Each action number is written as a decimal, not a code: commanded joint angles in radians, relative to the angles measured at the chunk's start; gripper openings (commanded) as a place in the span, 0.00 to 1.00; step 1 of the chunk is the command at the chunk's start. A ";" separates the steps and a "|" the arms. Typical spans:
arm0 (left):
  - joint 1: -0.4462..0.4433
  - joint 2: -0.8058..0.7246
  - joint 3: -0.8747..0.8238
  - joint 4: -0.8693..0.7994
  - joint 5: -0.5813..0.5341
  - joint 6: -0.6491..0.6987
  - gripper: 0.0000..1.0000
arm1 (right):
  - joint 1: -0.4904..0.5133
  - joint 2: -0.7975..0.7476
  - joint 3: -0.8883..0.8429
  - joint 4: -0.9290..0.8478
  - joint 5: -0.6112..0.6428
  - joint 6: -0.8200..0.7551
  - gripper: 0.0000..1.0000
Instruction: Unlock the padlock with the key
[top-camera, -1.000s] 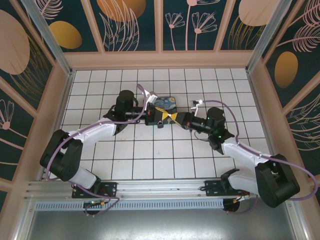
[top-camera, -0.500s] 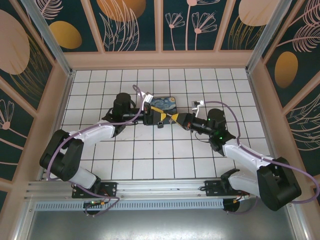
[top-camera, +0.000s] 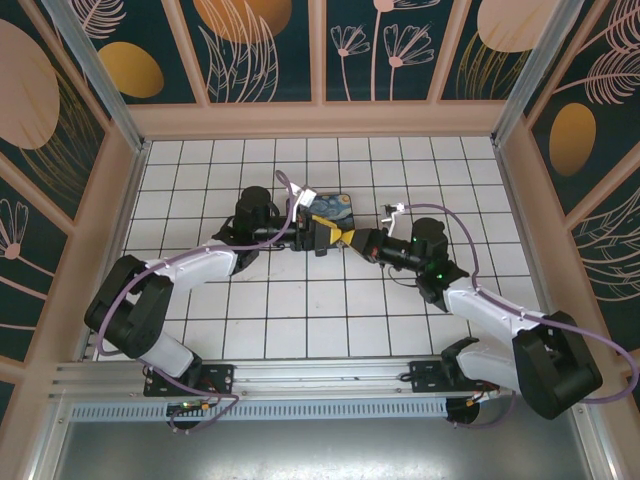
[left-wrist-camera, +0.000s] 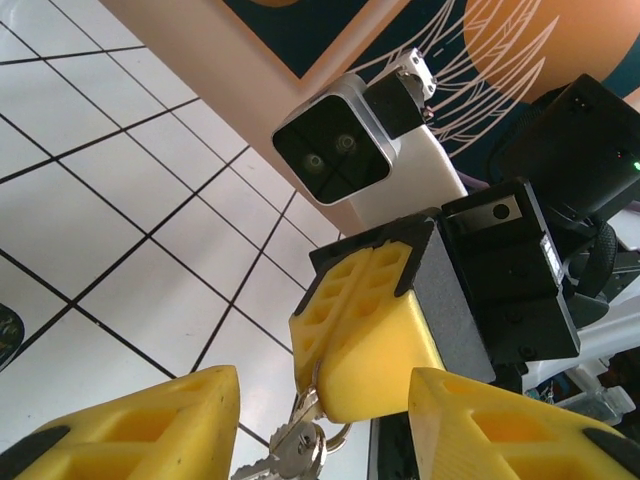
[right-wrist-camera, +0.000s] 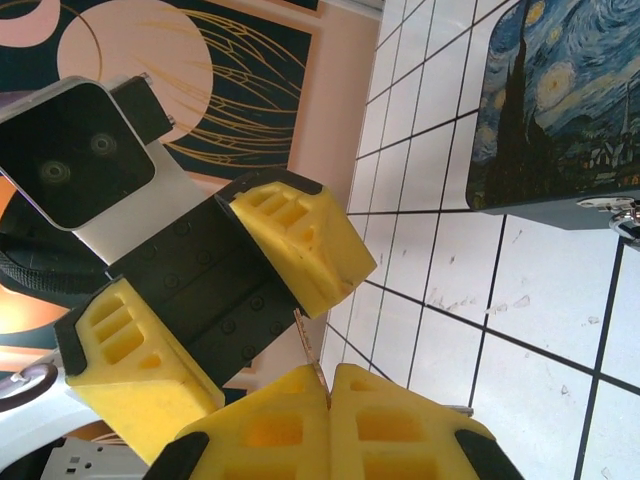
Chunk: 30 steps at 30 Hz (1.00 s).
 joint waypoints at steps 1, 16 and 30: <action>0.001 0.009 0.030 -0.002 0.012 0.013 0.39 | 0.011 0.007 0.026 0.004 0.005 -0.034 0.00; 0.001 0.006 0.025 -0.073 0.007 0.069 0.30 | 0.012 -0.004 0.026 -0.002 0.017 -0.041 0.01; 0.001 -0.026 0.022 -0.091 0.008 0.152 0.00 | 0.006 -0.030 0.049 -0.105 0.022 -0.089 0.30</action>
